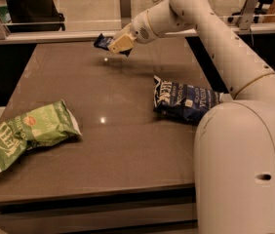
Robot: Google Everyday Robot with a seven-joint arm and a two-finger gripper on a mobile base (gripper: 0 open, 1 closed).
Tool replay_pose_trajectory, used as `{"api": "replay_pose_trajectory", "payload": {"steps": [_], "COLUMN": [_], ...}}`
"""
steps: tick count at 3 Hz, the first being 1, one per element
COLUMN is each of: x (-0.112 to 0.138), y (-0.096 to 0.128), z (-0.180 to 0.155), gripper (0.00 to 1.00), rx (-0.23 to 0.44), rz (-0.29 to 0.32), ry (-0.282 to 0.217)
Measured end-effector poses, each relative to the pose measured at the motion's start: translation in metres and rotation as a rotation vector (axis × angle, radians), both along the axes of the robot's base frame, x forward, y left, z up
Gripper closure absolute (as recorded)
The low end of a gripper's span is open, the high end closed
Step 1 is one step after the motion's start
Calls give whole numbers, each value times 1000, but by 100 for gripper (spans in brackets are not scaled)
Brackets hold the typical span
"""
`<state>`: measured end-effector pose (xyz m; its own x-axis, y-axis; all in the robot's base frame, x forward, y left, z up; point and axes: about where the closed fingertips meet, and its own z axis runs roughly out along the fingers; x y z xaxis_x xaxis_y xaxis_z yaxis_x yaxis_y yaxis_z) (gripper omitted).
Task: Pick rxbar blueberry
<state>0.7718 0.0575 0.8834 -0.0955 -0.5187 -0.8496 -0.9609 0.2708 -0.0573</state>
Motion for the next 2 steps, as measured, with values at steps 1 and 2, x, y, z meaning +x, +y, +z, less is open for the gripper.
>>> {"api": "replay_pose_trajectory", "payload": {"steps": [1, 2], "x": [-1, -1], "y": [0, 0], "z": [6, 6], "gripper": [100, 100], "rx": [36, 36], "rz": [5, 5], "ry": [2, 2]}}
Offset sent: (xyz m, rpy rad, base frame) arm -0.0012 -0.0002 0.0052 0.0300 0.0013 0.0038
